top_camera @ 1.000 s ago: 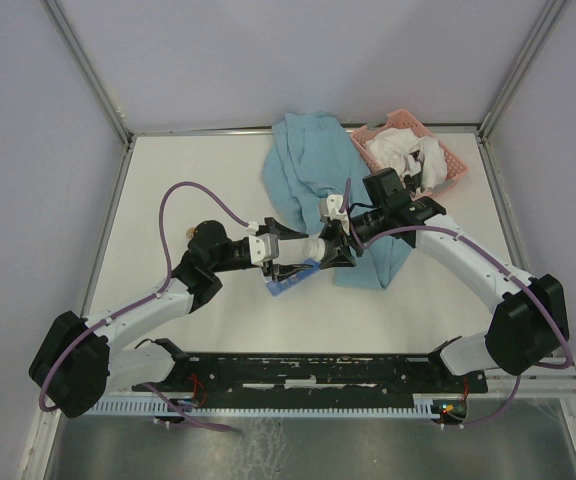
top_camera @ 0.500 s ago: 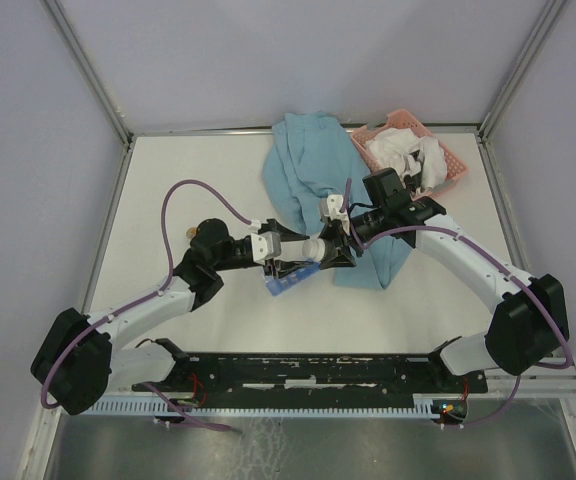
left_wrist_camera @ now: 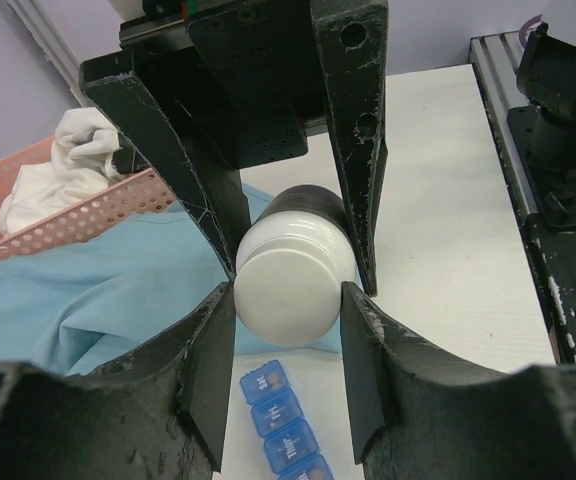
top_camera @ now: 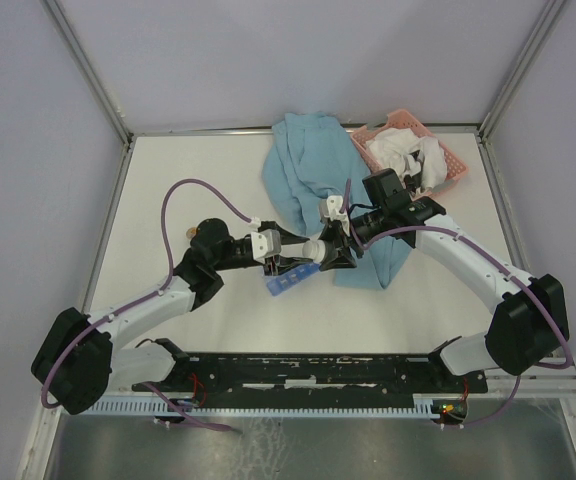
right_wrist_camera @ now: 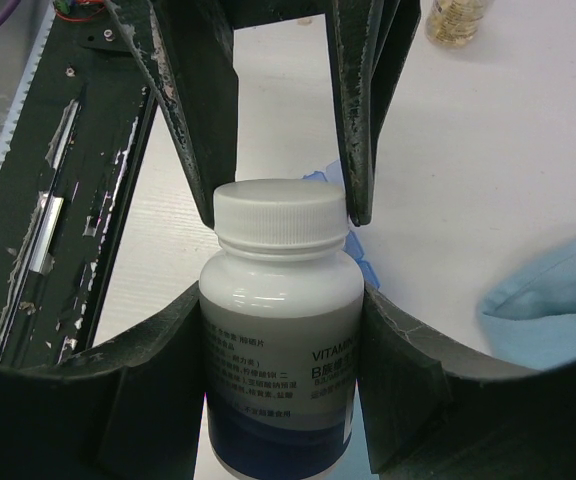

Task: Sort the pills into containers

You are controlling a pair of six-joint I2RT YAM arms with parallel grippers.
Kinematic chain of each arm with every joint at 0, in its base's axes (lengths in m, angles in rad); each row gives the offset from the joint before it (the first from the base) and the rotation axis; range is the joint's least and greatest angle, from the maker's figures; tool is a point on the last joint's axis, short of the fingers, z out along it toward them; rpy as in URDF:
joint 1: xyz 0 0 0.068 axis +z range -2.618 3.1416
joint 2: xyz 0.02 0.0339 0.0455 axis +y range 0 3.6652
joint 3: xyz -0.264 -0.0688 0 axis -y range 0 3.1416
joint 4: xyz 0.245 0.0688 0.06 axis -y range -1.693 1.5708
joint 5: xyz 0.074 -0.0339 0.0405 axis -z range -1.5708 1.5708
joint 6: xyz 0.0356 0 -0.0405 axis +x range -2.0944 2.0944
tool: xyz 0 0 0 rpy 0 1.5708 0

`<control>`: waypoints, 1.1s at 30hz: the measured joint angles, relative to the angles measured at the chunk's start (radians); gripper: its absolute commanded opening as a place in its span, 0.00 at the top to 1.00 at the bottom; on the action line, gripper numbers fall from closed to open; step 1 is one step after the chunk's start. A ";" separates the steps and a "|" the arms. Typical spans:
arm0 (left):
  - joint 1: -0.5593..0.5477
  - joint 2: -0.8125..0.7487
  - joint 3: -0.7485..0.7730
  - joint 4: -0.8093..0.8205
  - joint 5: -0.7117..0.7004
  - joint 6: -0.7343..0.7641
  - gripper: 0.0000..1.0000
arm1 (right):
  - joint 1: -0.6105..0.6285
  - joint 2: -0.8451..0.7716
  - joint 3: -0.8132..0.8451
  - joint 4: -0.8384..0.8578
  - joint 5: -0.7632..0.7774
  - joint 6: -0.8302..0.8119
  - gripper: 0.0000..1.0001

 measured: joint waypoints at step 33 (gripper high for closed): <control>-0.126 -0.068 0.146 -0.441 -0.656 -1.024 0.96 | -0.001 0.021 0.000 0.099 0.076 0.179 0.96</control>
